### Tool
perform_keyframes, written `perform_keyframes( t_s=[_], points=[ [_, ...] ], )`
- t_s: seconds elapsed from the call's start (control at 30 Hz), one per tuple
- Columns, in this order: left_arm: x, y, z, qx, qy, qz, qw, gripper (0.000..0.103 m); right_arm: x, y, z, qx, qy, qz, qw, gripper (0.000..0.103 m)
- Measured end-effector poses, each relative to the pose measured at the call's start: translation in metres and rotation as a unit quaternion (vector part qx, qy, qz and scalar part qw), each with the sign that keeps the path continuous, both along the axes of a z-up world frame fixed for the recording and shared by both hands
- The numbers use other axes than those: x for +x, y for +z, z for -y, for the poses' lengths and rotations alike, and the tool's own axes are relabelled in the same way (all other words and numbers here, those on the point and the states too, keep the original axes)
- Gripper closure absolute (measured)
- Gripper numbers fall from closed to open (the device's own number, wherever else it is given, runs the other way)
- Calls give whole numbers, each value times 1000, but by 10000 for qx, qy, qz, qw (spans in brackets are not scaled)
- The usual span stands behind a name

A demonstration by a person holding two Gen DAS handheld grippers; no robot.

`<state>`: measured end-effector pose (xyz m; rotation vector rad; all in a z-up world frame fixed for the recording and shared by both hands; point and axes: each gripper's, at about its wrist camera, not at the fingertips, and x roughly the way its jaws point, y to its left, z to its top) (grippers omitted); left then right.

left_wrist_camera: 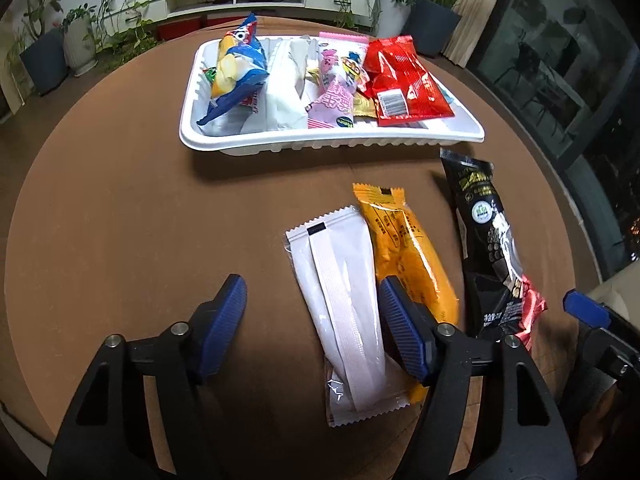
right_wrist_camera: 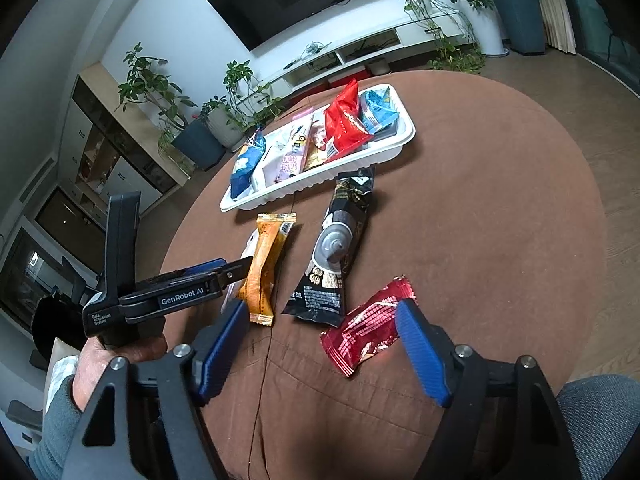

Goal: Organize snacks
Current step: 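Move the left gripper to the white packet and grasp it, then lift the white packet with the left gripper while the right gripper grasps the black-and-silver packet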

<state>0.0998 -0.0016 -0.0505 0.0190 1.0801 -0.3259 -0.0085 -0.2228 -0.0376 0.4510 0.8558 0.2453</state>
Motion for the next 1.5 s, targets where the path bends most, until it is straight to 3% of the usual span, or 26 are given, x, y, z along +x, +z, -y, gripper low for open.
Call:
perform_keyframes(
  t_s=[0.23, 0.33, 0.4, 0.67, 1.13, 1.5],
  points=[
    [-2, -3, 10, 299, -132, 65, 9994, 36, -2, 3, -1, -80, 0, 32, 10000, 26],
    [-1, -3, 10, 301, -145, 94, 9994, 48, -4, 5, -2, -104, 3, 45, 9999, 26],
    [-1, -1, 9, 211, -155, 84, 9996, 68, -3, 6, -3, -130, 12, 58, 9999, 26],
    [-5, 1, 5, 158, -257, 78, 9995, 78, 5, 13, -6, -240, 14, 83, 9997, 27],
    [-24, 2, -27, -325, -107, 35, 9994, 81, 58, 9, -26, -730, 248, -350, 9964, 33],
    [-30, 9, -33, -556, -92, 108, 9984, 81, 94, -13, -40, -1069, 353, -840, 9901, 47]
  ],
)
